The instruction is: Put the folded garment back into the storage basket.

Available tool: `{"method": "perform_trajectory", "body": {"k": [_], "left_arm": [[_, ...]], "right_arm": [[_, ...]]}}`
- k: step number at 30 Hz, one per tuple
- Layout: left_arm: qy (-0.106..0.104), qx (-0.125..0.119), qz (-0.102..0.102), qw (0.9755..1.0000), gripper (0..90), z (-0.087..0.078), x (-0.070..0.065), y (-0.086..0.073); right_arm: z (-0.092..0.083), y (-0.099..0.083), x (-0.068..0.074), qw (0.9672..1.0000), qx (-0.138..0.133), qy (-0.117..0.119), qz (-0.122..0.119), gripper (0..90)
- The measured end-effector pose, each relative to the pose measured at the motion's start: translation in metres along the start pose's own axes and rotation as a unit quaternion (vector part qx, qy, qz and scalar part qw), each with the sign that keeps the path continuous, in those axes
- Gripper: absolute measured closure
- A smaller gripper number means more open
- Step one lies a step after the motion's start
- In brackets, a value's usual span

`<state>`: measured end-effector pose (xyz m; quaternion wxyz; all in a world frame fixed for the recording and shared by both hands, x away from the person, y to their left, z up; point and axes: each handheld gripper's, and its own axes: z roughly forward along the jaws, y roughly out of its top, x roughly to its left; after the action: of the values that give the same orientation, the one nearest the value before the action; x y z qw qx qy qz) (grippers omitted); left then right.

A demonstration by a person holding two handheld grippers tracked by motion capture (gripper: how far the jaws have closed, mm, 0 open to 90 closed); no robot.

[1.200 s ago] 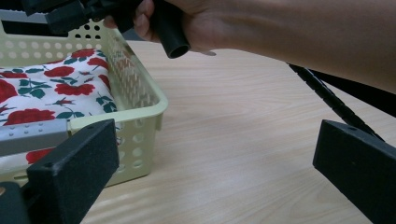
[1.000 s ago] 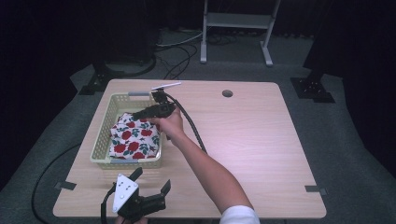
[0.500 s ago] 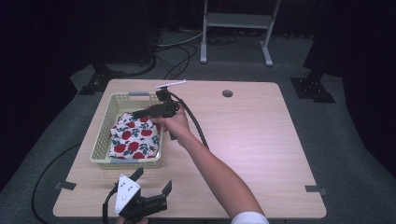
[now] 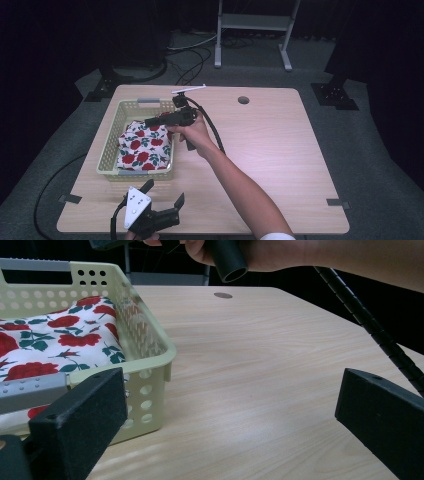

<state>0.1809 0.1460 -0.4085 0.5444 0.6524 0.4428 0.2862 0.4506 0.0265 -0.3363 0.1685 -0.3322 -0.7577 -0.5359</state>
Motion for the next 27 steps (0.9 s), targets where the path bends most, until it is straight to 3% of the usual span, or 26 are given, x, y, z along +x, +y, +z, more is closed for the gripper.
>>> {"method": "perform_trajectory", "body": {"k": [27], "left_arm": [[0.005,0.002,0.009,0.9999,0.0,0.000,-0.002,-0.001]], "right_arm": [[-0.043,-0.012,-0.001,0.9997,-0.018,0.013,-0.001,17.4]]}}
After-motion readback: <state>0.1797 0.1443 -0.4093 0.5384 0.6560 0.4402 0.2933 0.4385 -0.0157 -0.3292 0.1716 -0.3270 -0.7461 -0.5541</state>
